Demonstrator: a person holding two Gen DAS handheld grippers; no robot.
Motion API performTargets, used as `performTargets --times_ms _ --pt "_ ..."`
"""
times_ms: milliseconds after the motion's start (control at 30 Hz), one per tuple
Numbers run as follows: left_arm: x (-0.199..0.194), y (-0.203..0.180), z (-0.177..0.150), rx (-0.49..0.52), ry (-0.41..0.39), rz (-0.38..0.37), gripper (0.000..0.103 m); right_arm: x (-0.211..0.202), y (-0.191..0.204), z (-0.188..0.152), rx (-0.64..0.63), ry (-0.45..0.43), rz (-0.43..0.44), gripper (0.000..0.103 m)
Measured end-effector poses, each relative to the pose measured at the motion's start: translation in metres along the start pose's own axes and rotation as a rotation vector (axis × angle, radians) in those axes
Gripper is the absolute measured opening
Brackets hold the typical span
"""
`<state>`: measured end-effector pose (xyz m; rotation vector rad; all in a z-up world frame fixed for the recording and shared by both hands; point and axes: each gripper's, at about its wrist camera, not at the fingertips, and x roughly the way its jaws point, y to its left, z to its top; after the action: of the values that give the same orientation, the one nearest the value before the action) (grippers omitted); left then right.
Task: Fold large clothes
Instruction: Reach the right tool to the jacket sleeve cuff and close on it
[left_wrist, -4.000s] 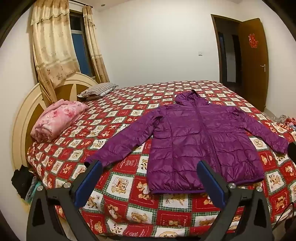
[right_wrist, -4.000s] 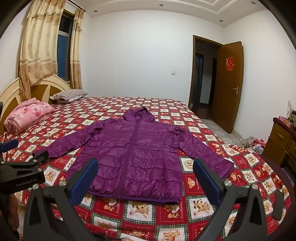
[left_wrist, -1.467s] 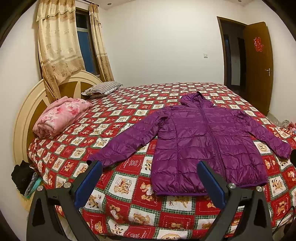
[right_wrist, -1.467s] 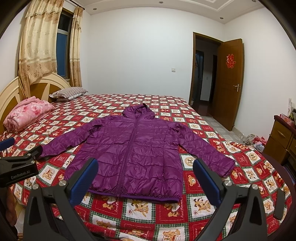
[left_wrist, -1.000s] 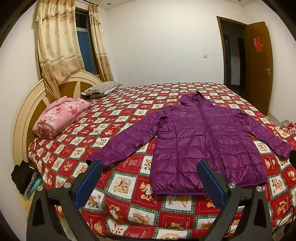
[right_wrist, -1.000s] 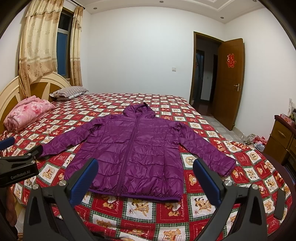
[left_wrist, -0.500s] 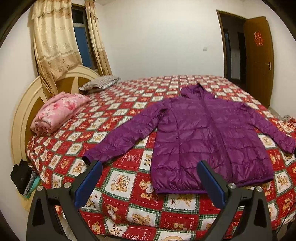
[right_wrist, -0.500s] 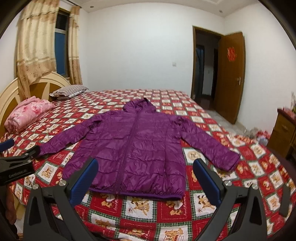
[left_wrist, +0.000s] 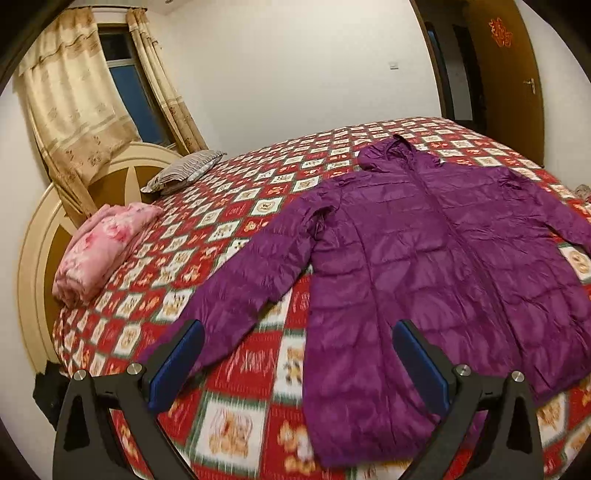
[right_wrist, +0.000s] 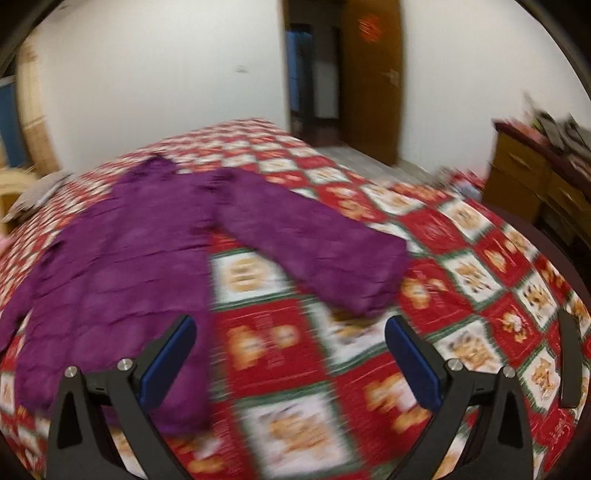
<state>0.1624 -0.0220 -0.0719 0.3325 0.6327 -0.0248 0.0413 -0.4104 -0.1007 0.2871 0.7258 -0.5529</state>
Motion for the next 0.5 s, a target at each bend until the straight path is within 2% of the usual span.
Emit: performTargets --times_ms 233,433,500 --pt "0.062 -0.009 0.03 0.011 0.013 0.039 0.102 0.058 -0.048 0.032 0.093 0.075 -0.097 0.098" --pt "0.1 -0.005 0.048 -0.003 0.027 0.081 0.102 0.095 -0.051 0.033 0.09 0.151 -0.11 0.08" --pt "0.109 -0.004 0.05 0.002 0.029 0.098 0.102 0.096 -0.05 0.03 0.071 0.144 -0.116 0.071"
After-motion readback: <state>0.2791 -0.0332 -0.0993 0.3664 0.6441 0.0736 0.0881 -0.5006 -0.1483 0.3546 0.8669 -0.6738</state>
